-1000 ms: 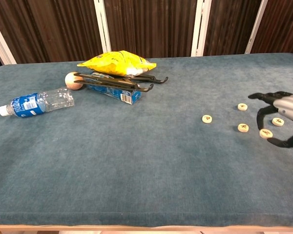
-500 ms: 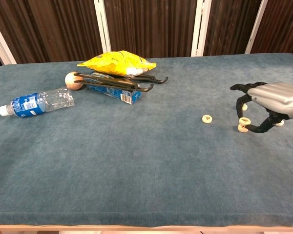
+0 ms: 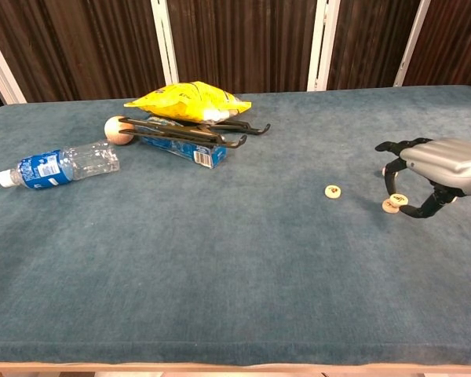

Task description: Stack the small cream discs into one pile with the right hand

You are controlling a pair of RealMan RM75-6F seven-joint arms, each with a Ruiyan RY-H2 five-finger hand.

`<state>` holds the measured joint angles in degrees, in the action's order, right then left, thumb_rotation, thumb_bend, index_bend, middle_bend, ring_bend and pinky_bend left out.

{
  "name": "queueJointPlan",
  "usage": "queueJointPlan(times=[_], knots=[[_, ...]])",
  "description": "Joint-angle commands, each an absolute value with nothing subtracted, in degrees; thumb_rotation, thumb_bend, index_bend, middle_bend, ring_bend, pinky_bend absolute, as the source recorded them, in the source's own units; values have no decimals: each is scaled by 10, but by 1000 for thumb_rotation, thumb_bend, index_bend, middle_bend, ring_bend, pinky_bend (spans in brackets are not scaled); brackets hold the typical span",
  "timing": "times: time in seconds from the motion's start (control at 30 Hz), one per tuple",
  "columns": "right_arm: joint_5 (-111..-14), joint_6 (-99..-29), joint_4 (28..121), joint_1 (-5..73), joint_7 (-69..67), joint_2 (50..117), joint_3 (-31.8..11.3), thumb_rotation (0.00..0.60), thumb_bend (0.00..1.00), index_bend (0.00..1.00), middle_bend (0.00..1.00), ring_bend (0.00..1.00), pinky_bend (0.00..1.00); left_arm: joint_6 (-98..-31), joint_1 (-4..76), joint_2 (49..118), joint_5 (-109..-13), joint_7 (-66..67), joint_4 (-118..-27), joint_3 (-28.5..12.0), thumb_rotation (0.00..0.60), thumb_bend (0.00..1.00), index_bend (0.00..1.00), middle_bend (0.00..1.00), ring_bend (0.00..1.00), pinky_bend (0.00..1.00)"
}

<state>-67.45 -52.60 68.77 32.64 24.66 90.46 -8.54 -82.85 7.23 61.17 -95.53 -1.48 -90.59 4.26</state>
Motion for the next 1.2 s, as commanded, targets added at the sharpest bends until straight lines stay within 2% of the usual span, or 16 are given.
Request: queueJointPlan(times=[0.03, 0.47, 1.0, 1.2], knots=[[-672, -524, 685, 328, 246, 907, -84, 600, 514, 625, 41, 0, 0, -828, 73, 612, -955, -14, -906, 43, 600, 472, 0, 0, 0, 37], [-666, -521, 676, 335, 240, 913, -82, 600, 514, 612, 41, 0, 0, -828, 72, 611, -954, -15, -906, 42, 600, 472, 0, 0, 0, 37], [-668, -531, 685, 336, 233, 905, -75, 600, 514, 507, 41, 0, 0, -827, 72, 611, -953, -16, -906, 42, 600, 472, 0, 0, 0, 37], [-682, -567, 709, 315, 214, 879, -71, 600, 492, 444, 41, 0, 0, -830, 71, 610, -954, -16, -908, 42, 600, 472, 0, 0, 0, 37]])
